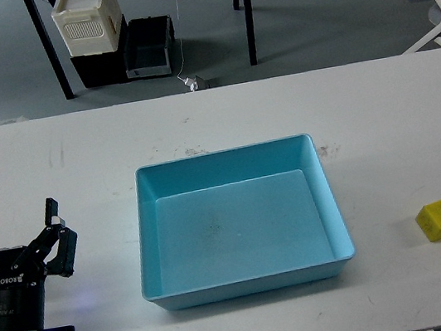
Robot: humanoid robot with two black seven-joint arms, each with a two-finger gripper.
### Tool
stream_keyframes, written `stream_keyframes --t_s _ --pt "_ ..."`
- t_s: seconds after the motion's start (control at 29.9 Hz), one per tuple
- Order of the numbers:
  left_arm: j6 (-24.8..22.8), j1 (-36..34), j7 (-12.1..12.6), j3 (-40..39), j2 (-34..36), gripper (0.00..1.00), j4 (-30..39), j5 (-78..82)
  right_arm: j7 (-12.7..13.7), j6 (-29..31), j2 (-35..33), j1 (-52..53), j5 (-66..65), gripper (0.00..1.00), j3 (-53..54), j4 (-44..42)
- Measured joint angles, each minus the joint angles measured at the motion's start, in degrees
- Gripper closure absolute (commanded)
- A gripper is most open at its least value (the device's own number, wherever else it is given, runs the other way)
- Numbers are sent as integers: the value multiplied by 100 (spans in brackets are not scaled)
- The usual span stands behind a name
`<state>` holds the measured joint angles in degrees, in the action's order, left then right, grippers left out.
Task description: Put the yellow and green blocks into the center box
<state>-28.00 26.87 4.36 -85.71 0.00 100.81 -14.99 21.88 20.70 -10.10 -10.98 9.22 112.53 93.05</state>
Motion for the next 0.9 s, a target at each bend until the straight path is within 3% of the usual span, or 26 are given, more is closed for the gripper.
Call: stream_keyframes --t_s 0.23,0.6,0.8,0.9 --pt "0 -15 -15 -62 0 0 0 3 33 -25 -842 19 -1 0 -615 -105" --pt "0 -67 -85 -112 0 0 7 -4 97 -184 -3257 1350 -392 0 -2136 -124" --pt "0 -76 -237 -106 0 0 10 -12 540 -189 -3911 2686 -1324 0 -3278 -123" --pt "0 -76 -242 -108 0 0 10 -13 603 -189 -4206 3439 -1591 0 -3969 -119"
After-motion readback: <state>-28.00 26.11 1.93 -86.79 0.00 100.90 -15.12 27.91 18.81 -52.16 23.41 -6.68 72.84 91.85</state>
